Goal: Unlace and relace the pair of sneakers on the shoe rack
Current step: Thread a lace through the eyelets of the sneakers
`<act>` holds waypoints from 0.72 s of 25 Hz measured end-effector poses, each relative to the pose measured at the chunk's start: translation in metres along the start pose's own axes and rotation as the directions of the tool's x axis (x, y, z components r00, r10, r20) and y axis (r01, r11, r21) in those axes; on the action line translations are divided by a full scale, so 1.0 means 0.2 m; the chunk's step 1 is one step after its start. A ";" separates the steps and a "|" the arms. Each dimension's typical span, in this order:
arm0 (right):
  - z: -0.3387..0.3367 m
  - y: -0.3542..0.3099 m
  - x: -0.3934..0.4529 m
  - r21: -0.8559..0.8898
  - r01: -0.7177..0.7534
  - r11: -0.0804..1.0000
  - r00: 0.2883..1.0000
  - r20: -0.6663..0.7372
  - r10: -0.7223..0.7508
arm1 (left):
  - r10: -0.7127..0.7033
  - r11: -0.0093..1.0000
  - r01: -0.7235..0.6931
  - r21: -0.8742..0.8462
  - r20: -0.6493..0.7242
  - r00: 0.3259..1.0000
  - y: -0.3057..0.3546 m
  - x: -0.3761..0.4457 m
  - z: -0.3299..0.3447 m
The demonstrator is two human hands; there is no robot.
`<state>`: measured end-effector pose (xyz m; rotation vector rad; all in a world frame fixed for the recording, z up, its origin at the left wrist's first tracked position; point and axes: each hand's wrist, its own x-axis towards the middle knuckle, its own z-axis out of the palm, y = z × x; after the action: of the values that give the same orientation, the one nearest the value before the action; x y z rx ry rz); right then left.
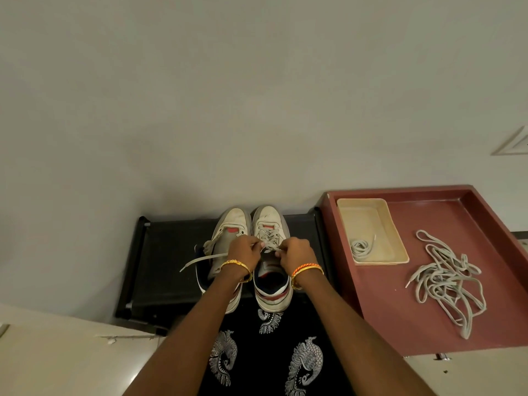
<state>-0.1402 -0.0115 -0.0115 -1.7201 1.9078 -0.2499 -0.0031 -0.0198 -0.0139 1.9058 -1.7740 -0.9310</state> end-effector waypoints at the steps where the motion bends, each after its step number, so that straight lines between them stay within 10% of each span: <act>1: -0.02 -0.01 0.01 -0.013 0.013 1.000 1.000 -0.027 -0.013 | -0.008 0.999 0.008 -0.033 -0.014 1.000 0.00 0.00 -0.02; 4: -0.10 -0.01 0.04 0.075 -0.004 0.997 0.997 -0.072 0.010 | -0.073 0.994 0.070 -0.082 -0.031 0.997 -0.01 0.00 -0.04; 10: -0.10 0.18 0.01 0.137 -0.203 0.970 0.975 -0.061 0.213 | -0.169 0.857 0.228 0.463 -0.166 0.972 -0.06 0.01 -0.05; 14: -0.10 0.13 0.02 0.626 -0.276 0.729 0.946 0.043 0.322 | -0.261 0.926 0.270 0.264 -0.069 0.963 -0.09 0.05 -0.05; 18: -0.10 -0.01 0.06 0.944 -0.163 0.286 0.979 0.119 0.164 | -0.187 0.921 0.155 -0.358 -0.056 0.981 0.04 0.03 -0.04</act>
<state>-0.1489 -0.0279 0.0025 -0.6428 1.3403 -1.0743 -0.0031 -0.0275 -0.0034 1.8531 -1.2997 -1.1203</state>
